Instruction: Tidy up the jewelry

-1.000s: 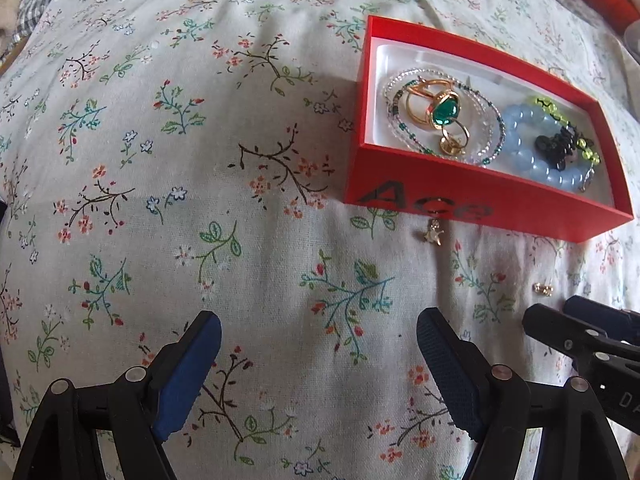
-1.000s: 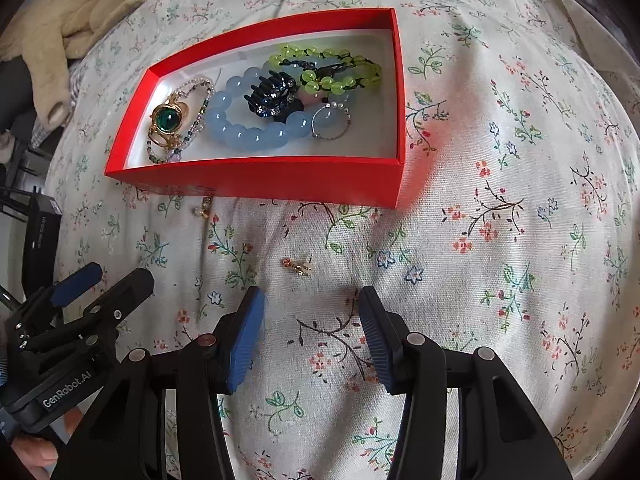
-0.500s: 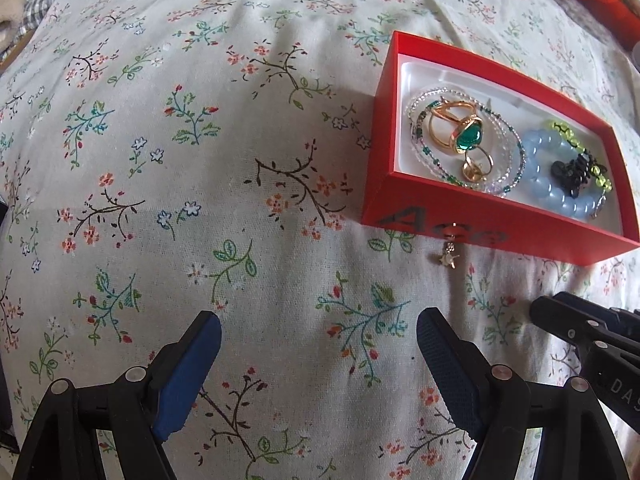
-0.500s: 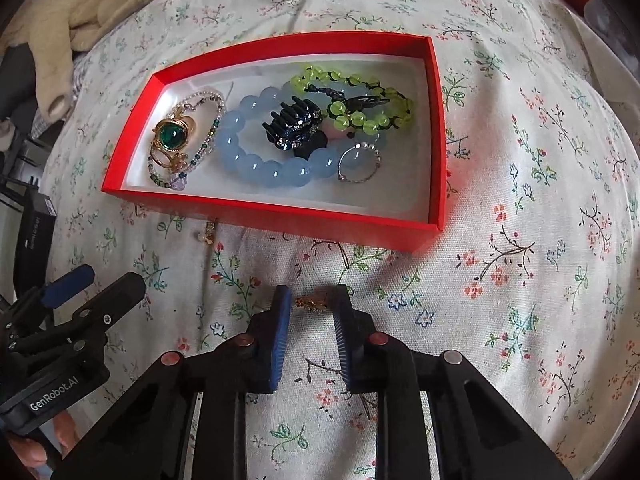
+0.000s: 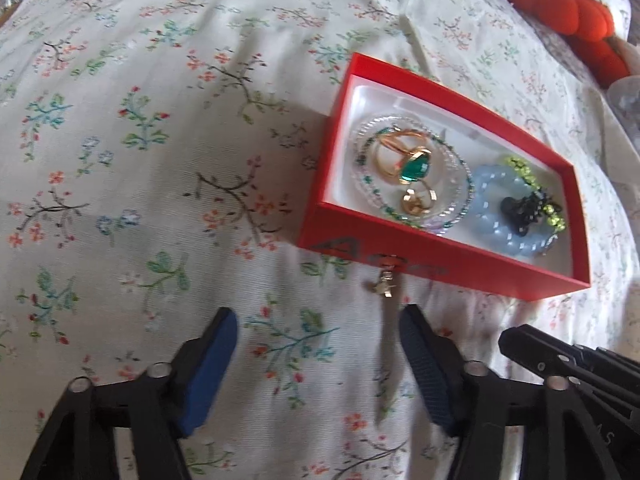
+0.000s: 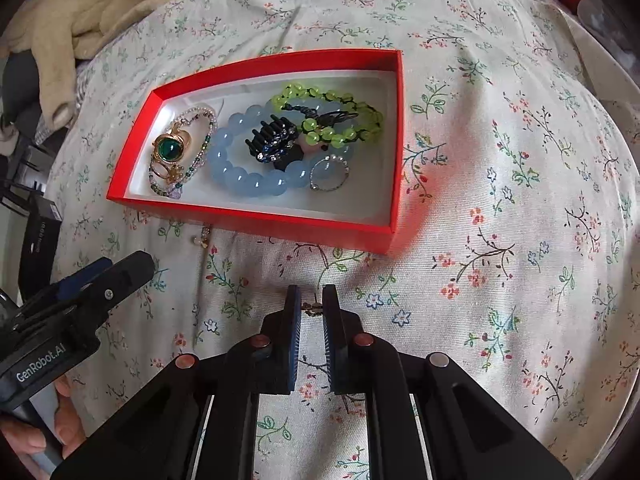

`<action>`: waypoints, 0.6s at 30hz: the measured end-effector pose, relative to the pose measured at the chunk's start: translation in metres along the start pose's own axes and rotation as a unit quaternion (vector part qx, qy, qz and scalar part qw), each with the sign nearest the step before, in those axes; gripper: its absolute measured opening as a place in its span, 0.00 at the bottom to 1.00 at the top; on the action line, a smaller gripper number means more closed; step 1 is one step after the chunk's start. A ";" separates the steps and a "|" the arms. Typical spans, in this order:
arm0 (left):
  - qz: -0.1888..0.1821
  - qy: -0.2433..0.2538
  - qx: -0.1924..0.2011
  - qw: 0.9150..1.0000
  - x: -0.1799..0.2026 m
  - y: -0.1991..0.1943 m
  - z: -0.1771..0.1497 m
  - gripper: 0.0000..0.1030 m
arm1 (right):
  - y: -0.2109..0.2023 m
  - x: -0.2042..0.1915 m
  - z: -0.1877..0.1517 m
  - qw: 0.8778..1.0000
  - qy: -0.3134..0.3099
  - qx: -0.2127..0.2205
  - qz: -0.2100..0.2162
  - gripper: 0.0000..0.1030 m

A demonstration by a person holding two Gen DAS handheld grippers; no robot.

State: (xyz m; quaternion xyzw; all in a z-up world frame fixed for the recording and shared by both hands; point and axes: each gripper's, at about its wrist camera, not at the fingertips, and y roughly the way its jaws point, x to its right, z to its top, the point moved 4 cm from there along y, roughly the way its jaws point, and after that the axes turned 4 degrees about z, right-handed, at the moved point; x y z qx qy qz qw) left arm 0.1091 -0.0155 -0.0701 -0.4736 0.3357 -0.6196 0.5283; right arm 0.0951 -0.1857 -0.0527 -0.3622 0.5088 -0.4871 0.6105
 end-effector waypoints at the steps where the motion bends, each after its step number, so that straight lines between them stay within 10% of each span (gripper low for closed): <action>1: -0.007 0.000 -0.003 1.000 0.003 0.002 0.000 0.52 | -0.002 0.003 -0.001 1.000 0.001 0.001 0.001 0.11; 6: -0.031 0.008 -0.016 0.999 0.022 0.018 0.001 0.22 | -0.012 0.016 -0.002 1.000 0.015 0.009 0.010 0.11; 18: -0.011 0.016 -0.011 1.000 0.033 0.039 0.011 0.07 | -0.021 0.039 -0.001 0.999 0.033 0.014 0.023 0.11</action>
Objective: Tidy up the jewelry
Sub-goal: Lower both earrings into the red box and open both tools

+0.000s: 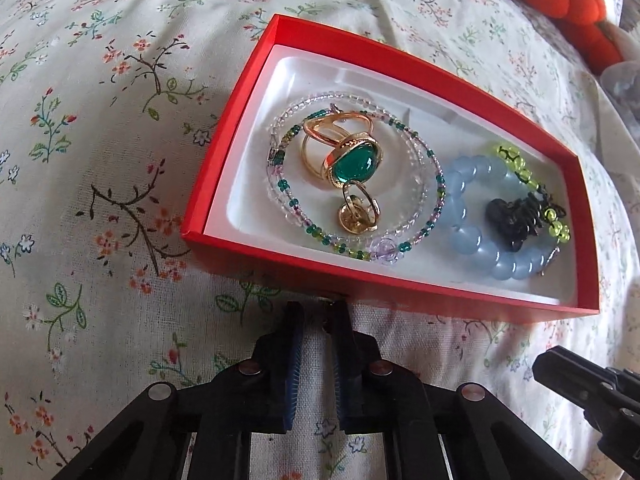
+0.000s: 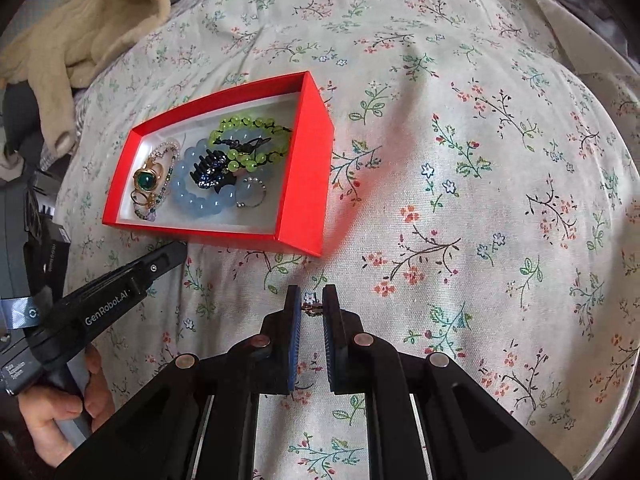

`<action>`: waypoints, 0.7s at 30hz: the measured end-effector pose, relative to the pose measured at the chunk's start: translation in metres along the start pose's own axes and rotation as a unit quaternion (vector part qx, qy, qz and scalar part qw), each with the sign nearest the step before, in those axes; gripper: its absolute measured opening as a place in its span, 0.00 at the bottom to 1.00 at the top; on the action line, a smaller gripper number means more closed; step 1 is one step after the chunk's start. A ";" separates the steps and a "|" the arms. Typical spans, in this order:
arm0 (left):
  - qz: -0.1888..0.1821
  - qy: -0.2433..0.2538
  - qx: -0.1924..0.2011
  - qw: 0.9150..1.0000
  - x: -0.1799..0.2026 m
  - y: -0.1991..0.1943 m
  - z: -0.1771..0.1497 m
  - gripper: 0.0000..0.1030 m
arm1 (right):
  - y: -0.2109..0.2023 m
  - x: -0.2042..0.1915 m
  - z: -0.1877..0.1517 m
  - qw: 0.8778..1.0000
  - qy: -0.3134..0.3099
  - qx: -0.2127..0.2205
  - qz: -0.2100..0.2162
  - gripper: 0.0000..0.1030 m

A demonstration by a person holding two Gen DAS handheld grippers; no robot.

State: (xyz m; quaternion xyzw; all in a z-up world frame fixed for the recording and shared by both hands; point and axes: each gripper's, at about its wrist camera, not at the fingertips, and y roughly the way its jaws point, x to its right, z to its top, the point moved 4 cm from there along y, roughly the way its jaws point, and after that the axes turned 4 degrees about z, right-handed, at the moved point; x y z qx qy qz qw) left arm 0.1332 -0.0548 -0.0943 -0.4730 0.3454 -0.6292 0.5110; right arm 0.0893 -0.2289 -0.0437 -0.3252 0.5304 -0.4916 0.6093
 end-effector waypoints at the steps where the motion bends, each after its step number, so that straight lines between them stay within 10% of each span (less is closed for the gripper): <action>1: 0.002 0.002 0.000 1.000 0.002 0.002 0.001 0.06 | 0.000 0.001 0.000 1.000 0.000 -0.001 0.000 0.11; 21: -0.001 0.035 0.003 0.999 -0.002 -0.016 -0.008 0.04 | -0.006 0.003 0.001 1.000 0.010 0.006 0.010 0.11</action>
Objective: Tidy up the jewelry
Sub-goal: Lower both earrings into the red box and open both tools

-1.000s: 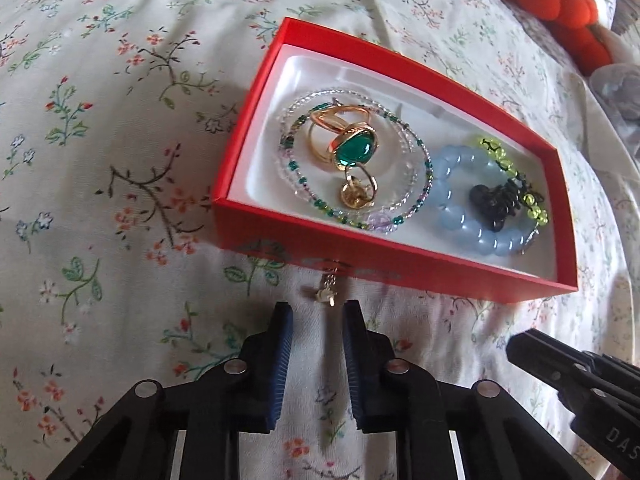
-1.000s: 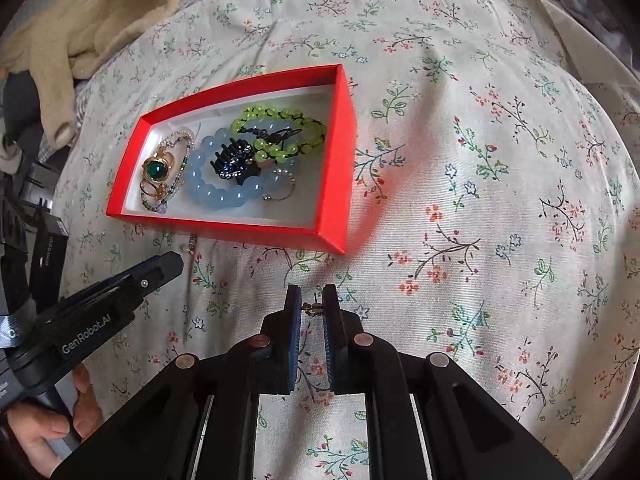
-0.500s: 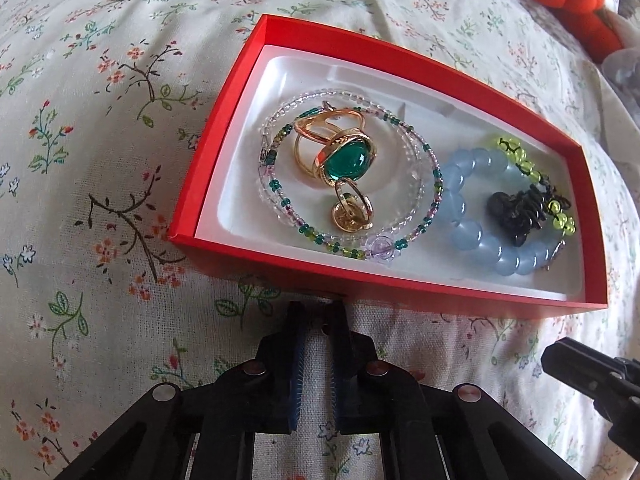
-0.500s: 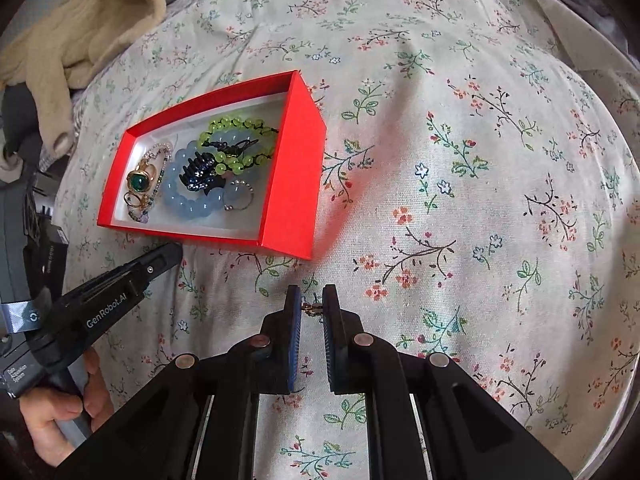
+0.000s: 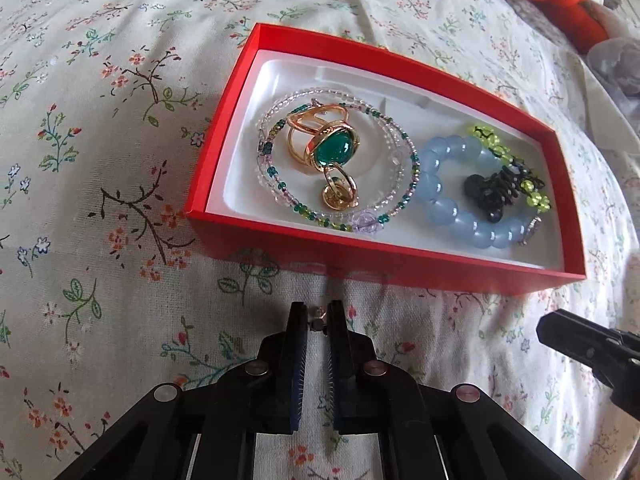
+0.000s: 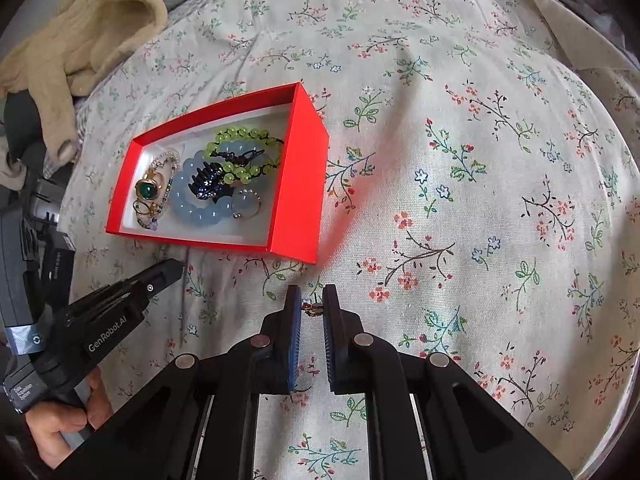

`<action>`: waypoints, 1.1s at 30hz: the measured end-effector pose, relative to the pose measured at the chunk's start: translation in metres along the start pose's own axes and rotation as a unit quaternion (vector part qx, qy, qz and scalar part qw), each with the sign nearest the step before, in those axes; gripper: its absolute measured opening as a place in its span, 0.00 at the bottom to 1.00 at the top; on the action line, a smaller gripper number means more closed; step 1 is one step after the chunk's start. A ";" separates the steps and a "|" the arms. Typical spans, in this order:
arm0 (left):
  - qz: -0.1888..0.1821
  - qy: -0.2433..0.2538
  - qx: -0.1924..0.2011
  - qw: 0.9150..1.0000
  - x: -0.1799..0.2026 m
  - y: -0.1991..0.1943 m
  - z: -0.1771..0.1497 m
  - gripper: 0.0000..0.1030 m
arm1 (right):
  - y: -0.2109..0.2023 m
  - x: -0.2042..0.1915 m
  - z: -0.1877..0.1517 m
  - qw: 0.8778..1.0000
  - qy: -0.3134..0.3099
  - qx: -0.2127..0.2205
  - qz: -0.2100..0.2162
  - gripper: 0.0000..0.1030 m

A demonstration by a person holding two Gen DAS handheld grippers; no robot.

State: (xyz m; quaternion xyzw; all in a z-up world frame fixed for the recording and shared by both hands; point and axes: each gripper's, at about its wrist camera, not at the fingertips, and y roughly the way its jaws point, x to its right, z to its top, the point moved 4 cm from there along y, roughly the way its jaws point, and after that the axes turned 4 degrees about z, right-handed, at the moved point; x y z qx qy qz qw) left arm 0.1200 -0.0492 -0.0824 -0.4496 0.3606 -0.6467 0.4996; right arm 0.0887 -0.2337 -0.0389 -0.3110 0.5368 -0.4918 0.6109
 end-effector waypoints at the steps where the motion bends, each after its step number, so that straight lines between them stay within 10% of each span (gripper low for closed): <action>1: -0.003 0.001 0.001 1.000 0.000 -0.003 -0.001 0.04 | -0.001 0.000 0.000 1.000 0.000 0.001 0.002 0.11; 20: -0.098 0.012 0.095 0.991 0.017 -0.067 0.012 0.04 | -0.035 -0.017 0.008 0.997 -0.003 0.072 0.030 0.11; 33: -0.086 0.018 0.097 0.991 0.029 -0.048 0.027 0.04 | -0.029 -0.020 0.029 0.994 0.005 0.093 0.052 0.11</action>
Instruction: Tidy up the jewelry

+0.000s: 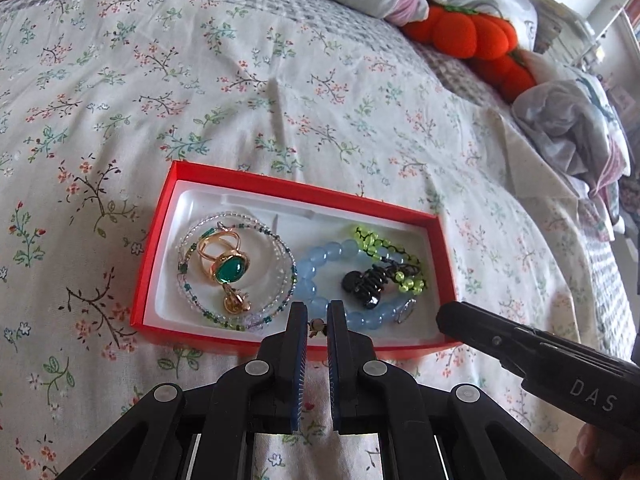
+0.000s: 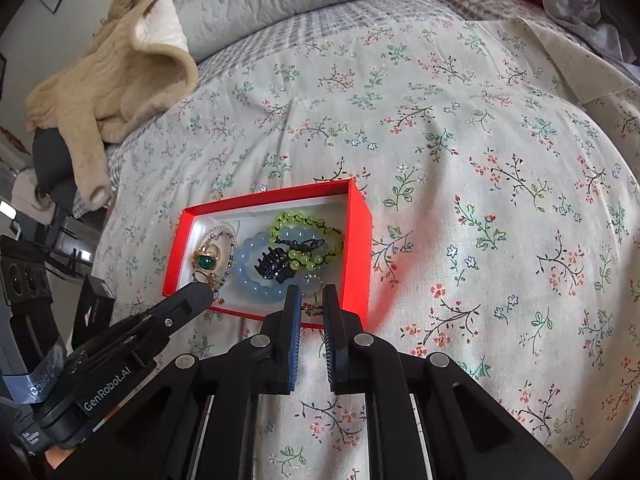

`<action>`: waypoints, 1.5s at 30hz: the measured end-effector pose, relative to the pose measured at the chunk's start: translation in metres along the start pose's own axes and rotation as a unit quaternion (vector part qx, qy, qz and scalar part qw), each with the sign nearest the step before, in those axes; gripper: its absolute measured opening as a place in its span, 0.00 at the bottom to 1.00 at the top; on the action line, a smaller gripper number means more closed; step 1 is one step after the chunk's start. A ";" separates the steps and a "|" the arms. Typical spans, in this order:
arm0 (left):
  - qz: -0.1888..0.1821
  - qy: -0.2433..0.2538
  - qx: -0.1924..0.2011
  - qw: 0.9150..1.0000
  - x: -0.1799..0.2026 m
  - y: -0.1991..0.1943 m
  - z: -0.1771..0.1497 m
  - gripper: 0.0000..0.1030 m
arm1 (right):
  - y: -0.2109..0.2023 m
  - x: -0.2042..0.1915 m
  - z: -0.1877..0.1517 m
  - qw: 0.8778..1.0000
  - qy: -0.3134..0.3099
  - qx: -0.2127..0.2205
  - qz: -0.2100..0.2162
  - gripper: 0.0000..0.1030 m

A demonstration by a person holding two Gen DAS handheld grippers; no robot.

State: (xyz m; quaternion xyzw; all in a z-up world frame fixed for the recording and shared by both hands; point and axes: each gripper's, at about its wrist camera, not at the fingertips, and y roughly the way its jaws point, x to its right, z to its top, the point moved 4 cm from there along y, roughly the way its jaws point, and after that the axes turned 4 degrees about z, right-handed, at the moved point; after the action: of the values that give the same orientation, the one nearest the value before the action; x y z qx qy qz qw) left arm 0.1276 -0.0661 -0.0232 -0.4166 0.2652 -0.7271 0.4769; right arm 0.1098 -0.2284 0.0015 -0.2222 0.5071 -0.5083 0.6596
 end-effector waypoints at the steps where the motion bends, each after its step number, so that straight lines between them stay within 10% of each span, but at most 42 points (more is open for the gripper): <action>1: 0.000 0.001 0.001 1.000 0.000 0.000 0.000 0.05 | 0.001 0.000 0.001 1.000 0.001 0.000 0.001 0.11; 8: 0.017 -0.003 0.006 1.000 -0.004 -0.006 0.003 0.34 | 0.001 -0.003 0.006 1.000 0.007 0.010 0.004 0.15; 28: 0.172 0.033 0.003 0.985 -0.022 -0.048 -0.076 0.99 | -0.053 0.007 -0.045 0.997 -0.005 0.030 -0.065 0.76; 34: 0.173 0.038 -0.010 0.984 -0.023 -0.056 -0.097 0.99 | -0.062 0.005 -0.067 0.985 -0.048 0.040 -0.160 0.93; 45: 0.196 0.023 0.003 0.980 -0.043 -0.060 -0.105 0.99 | -0.040 0.001 -0.100 0.981 -0.079 0.025 -0.178 0.96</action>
State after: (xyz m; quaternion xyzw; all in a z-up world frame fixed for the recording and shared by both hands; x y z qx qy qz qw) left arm 0.0177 -0.0039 -0.0445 -0.3382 0.3507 -0.6296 0.6052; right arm 0.0029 -0.2223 -0.0053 -0.3318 0.3930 -0.6106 0.6022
